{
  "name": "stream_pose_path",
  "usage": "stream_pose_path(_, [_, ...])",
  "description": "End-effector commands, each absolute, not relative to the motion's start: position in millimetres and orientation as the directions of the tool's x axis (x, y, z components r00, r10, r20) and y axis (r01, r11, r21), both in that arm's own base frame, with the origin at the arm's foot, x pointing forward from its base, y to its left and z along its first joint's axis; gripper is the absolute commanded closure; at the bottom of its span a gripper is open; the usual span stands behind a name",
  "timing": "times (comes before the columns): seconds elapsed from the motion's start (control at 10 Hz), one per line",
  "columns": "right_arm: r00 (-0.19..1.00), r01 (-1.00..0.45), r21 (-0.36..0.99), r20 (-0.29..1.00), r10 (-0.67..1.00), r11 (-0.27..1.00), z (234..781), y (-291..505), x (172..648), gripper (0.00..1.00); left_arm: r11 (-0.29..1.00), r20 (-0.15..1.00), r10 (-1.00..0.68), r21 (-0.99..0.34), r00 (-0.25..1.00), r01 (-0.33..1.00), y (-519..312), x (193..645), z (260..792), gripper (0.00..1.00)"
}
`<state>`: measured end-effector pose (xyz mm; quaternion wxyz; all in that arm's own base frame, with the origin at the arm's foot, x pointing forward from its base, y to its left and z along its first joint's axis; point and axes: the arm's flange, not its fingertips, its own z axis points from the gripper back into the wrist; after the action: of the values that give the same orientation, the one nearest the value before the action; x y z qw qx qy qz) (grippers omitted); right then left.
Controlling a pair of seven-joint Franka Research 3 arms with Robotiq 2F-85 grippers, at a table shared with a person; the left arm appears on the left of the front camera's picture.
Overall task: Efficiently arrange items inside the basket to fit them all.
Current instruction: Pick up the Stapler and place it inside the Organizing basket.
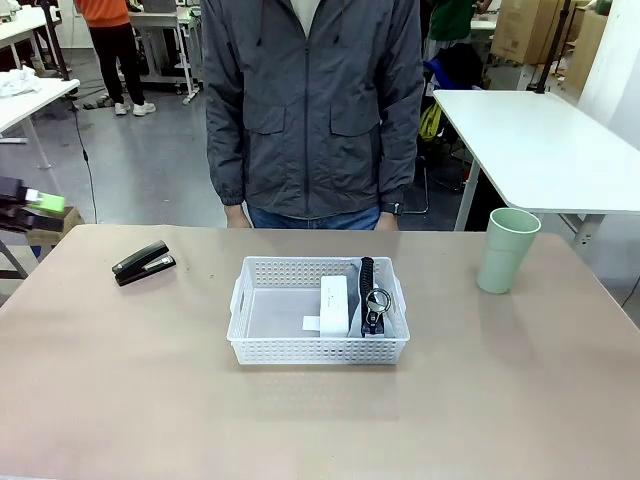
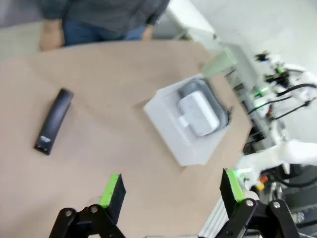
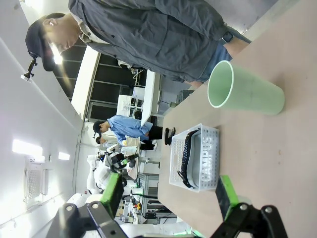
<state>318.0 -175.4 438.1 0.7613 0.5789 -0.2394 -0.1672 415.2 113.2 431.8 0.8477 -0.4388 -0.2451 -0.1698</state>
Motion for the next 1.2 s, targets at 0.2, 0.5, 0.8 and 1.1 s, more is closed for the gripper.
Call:
stream_pose_path(0.2, [0.829, -0.033, 0.962, 0.178, -0.530, 0.271, 438.9, -175.8, 317.1, 0.00, 0.732, 0.289, -0.300, -0.542, 0.909, 0.413, 101.0, 470.3, 424.5, 0.00])
stream_pose_path(0.5, [0.829, -0.033, 0.962, 0.178, -0.530, 0.271, 438.9, -175.8, 317.1, 0.00, 0.900, 0.039, -0.271, -0.345, 0.962, 0.268, 67.8, 506.3, 405.4, 0.00])
stream_pose_path(0.8, [0.829, -0.033, 0.962, 0.178, -0.530, 0.271, 438.9, -175.8, 317.1, 0.00, 0.979, -0.030, -0.187, -0.092, 0.982, 0.183, 17.5, 529.3, 382.6, 0.00])
stream_pose_path(1.1, [0.829, -0.033, 0.962, 0.178, -0.530, 0.271, 438.9, -175.8, 317.1, 0.00, 0.979, 0.057, -0.204, 0.023, 0.977, 0.203, -1.3, 542.1, 383.3, 0.00])
